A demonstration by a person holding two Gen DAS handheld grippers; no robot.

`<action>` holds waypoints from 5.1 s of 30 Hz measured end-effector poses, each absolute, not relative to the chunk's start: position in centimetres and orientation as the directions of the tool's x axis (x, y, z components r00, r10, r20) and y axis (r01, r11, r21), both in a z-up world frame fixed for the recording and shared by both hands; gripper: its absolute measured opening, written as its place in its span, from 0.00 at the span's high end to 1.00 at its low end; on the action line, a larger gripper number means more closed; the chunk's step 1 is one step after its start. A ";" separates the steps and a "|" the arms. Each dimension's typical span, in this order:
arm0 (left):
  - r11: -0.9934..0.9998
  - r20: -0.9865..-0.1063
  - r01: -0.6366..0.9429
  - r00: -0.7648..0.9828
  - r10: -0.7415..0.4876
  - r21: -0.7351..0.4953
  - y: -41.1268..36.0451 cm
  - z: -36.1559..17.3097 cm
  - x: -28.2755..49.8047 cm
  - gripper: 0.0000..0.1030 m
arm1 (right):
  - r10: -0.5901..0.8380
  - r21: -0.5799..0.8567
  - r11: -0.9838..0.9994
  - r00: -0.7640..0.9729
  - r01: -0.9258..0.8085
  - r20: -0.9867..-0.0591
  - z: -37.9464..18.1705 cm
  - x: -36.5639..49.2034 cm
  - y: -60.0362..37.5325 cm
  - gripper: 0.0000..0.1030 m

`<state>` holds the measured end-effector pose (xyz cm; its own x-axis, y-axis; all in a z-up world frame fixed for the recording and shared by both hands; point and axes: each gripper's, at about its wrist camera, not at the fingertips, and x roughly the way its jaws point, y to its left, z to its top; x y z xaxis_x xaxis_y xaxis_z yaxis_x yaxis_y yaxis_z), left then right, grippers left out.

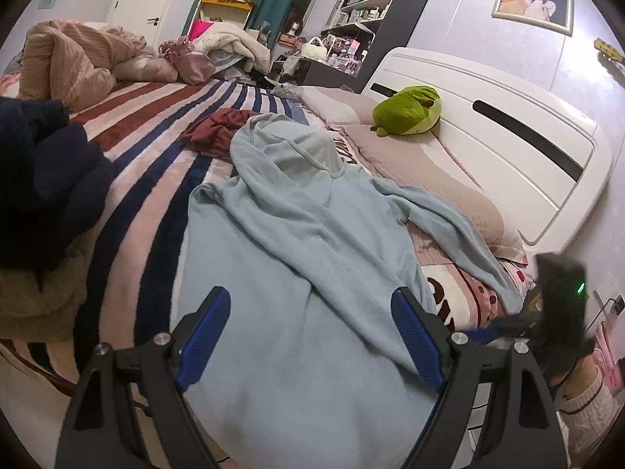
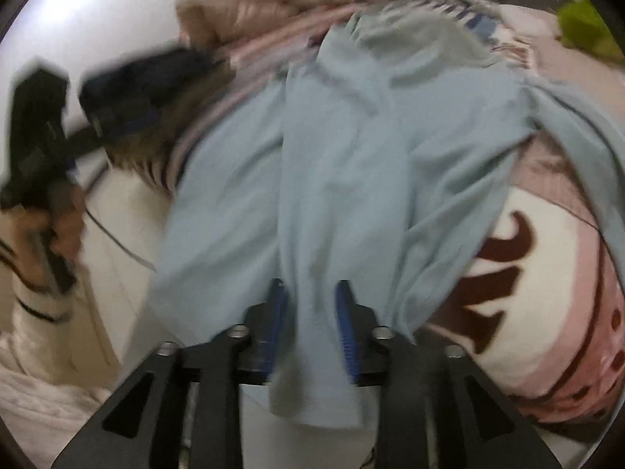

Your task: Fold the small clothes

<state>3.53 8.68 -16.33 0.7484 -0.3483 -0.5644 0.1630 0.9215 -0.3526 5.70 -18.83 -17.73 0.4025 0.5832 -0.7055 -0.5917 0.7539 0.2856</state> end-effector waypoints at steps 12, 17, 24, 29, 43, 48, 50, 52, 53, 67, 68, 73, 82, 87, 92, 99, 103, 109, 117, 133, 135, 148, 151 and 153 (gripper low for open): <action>0.924 -0.559 0.185 0.750 -0.353 -0.335 5.0 -14.6 5.2 0.20 | 0.333 0.559 0.828 0.766 0.043 -0.551 -23.3 5.6 -39.3 0.37; 0.929 -0.563 0.189 0.751 -0.345 -0.318 3.3 -14.1 6.4 0.20 | 0.322 0.616 0.788 0.846 0.009 -0.424 -24.0 6.9 -40.6 0.39; 0.939 -0.587 0.171 0.742 -0.323 -0.299 2.4 -14.4 7.7 0.20 | 0.237 0.690 0.723 0.930 0.023 -0.279 -24.3 9.0 -42.0 0.40; 0.940 -0.593 0.153 0.742 -0.313 -0.305 2.4 -14.6 8.5 0.20 | 0.144 0.655 0.750 0.945 0.089 -0.293 -23.1 9.9 -43.3 0.90; 0.925 -0.550 0.158 0.765 -0.336 -0.346 5.0 -14.8 7.7 0.20 | 0.178 0.279 0.948 0.981 -0.152 -0.071 -10.8 7.4 -36.5 0.99; 0.917 -0.525 0.164 0.777 -0.347 -0.364 7.0 -15.0 6.6 0.20 | 0.444 0.035 0.895 0.882 -0.445 -0.157 -9.6 7.4 -24.5 0.99; 0.918 -0.521 0.166 0.781 -0.345 -0.359 7.8 -15.0 6.0 0.20 | 0.556 -0.017 0.814 0.788 -0.580 -0.264 -11.3 7.4 -19.0 0.99; 0.920 -0.516 0.169 0.785 -0.343 -0.355 8.6 -15.1 5.3 0.20 | 0.629 -0.030 0.721 0.671 -0.693 -0.393 -14.1 6.8 -14.6 0.98; 0.918 -0.515 0.172 0.784 -0.347 -0.356 9.0 -15.1 5.1 0.20 | 0.647 -0.022 0.664 0.589 -0.748 -0.485 -16.1 6.8 -12.1 0.97; 0.884 -0.602 0.292 0.651 -0.463 -0.364 5.4 -19.5 6.8 0.17 | 0.649 0.093 0.622 0.445 -0.778 -0.617 -16.9 5.3 -13.7 0.52; 0.880 -0.607 0.310 0.638 -0.473 -0.360 4.4 -19.6 7.2 0.17 | 0.640 0.087 0.643 0.471 -0.761 -0.607 -16.3 5.3 -14.9 0.52; 0.894 -0.657 0.377 0.614 -0.437 -0.243 -2.3 -20.1 9.4 0.33 | 0.612 0.119 0.728 0.560 -0.676 -0.558 -15.6 5.4 -20.2 0.51; 0.908 -0.691 0.353 0.600 -0.404 -0.224 -4.2 -21.3 11.2 0.91 | 0.611 0.207 0.763 0.578 -0.613 -0.541 -17.0 5.7 -24.7 0.51; 0.899 -0.575 0.299 0.693 -0.434 -0.319 0.1 -18.5 8.1 1.00 | 0.628 0.252 0.757 0.565 -0.603 -0.535 -17.6 5.3 -25.7 0.51; 0.917 -0.571 0.175 0.736 -0.365 -0.360 5.5 -19.9 3.8 1.00 | 0.625 0.275 0.763 0.557 -0.585 -0.547 -18.0 4.8 -25.5 0.51; 0.884 -0.591 0.343 0.657 -0.468 -0.318 2.4 -20.2 5.0 0.52 | 0.614 0.265 0.770 0.561 -0.580 -0.556 -17.7 5.1 -24.2 0.51; 0.887 -0.656 0.404 0.610 -0.445 -0.226 -2.2 -20.6 7.9 0.52 | 0.609 0.251 0.772 0.566 -0.584 -0.556 -17.8 5.2 -23.9 0.51; 0.904 -0.721 0.419 0.599 -0.350 -0.091 -7.0 -21.5 10.8 0.52 | 0.629 0.290 0.764 0.564 -0.577 -0.535 -18.2 6.2 -25.7 0.51; 0.939 -0.657 0.340 0.697 -0.289 -0.053 -6.8 -20.1 10.6 0.99 | 0.640 0.343 0.763 0.568 -0.547 -0.517 -19.2 6.9 -27.8 0.51; 0.902 -0.642 0.137 0.658 -0.392 -0.410 7.4 -24.3 -2.0 0.98 | 0.623 0.419 0.783 0.572 -0.460 -0.534 -20.3 5.3 -28.8 0.51; 0.875 -0.602 0.192 0.659 -0.450 -0.443 7.5 -23.9 -2.6 0.66 | 0.622 0.416 0.783 0.572 -0.463 -0.535 -19.9 5.1 -28.3 0.51; 0.967 -0.713 0.176 0.653 -0.256 -0.185 7.4 -24.6 5.1 0.93 | 0.618 0.366 0.781 0.544 -0.505 -0.568 -19.4 5.2 -25.3 0.51; 0.963 -0.638 0.202 0.721 -0.270 -0.179 7.1 -23.3 3.0 0.99 | 0.605 0.356 0.792 0.553 -0.497 -0.573 -19.3 5.1 -25.5 0.51; 0.971 -0.627 0.164 0.741 -0.239 -0.177 7.8 -22.6 2.1 0.99 | 0.603 0.357 0.794 0.557 -0.492 -0.572 -19.2 5.0 -25.8 0.51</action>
<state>2.06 7.81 -22.63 0.7413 -0.2393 -0.6271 0.1637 0.9705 -0.1768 4.96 -25.81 -19.15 0.5567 0.6028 -0.5717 -0.4923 0.7936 0.3574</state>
